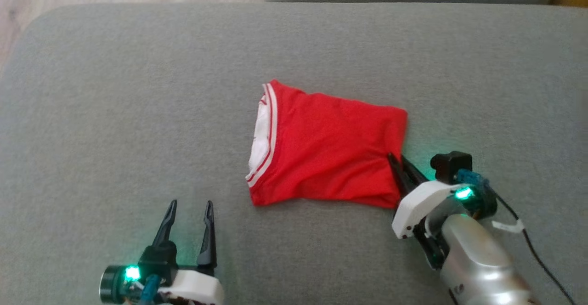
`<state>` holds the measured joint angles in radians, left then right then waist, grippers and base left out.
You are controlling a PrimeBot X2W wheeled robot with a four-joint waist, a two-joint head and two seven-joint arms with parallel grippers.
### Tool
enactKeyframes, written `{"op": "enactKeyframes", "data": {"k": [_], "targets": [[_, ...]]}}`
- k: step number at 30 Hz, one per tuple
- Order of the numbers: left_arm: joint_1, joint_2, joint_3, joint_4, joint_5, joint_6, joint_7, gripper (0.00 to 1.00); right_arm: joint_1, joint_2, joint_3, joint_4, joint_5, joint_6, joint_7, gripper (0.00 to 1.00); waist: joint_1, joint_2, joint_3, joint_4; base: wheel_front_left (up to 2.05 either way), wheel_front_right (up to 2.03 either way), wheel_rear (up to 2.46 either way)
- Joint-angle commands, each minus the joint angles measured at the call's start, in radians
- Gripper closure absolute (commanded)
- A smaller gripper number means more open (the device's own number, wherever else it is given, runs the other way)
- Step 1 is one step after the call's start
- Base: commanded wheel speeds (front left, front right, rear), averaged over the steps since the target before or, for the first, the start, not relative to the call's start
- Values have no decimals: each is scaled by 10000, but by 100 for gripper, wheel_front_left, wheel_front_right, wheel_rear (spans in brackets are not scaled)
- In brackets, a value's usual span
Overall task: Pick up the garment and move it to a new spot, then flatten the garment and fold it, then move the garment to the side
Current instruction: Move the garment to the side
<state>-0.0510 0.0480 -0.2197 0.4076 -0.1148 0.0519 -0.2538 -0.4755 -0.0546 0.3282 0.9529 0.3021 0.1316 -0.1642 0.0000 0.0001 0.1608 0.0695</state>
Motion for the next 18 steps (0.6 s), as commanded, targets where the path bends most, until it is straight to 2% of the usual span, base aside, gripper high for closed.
{"op": "enactKeyframes", "data": {"k": [1,4,7,8,14,18], "targets": [[-78,22,426,-236,-15,-15,-80,0,132,43,183,352,18,-9,-256,100,0,-1,-97,-407,0,0,0],[-93,22,554,-264,-223,-29,-80,0,64,43,-101,734,3,-9,-612,100,0,-1,-174,-1139,0,0,0],[-244,22,450,-342,-225,-108,-80,0,71,43,-324,993,-92,-9,-815,100,0,-1,-206,-2156,0,0,0],[-244,22,450,-342,-225,-108,-80,0,71,43,-324,993,-92,-9,-815,100,0,-1,-206,-2156,0,0,0],[-679,22,174,-366,-310,-268,-80,0,335,43,-342,1089,20,-9,-942,100,0,-1,-150,-4356,0,0,0],[-910,22,-10,-422,-455,-379,-80,0,469,43,-277,970,155,-9,-964,100,0,-1,-32,-5449,0,0,0]]}}
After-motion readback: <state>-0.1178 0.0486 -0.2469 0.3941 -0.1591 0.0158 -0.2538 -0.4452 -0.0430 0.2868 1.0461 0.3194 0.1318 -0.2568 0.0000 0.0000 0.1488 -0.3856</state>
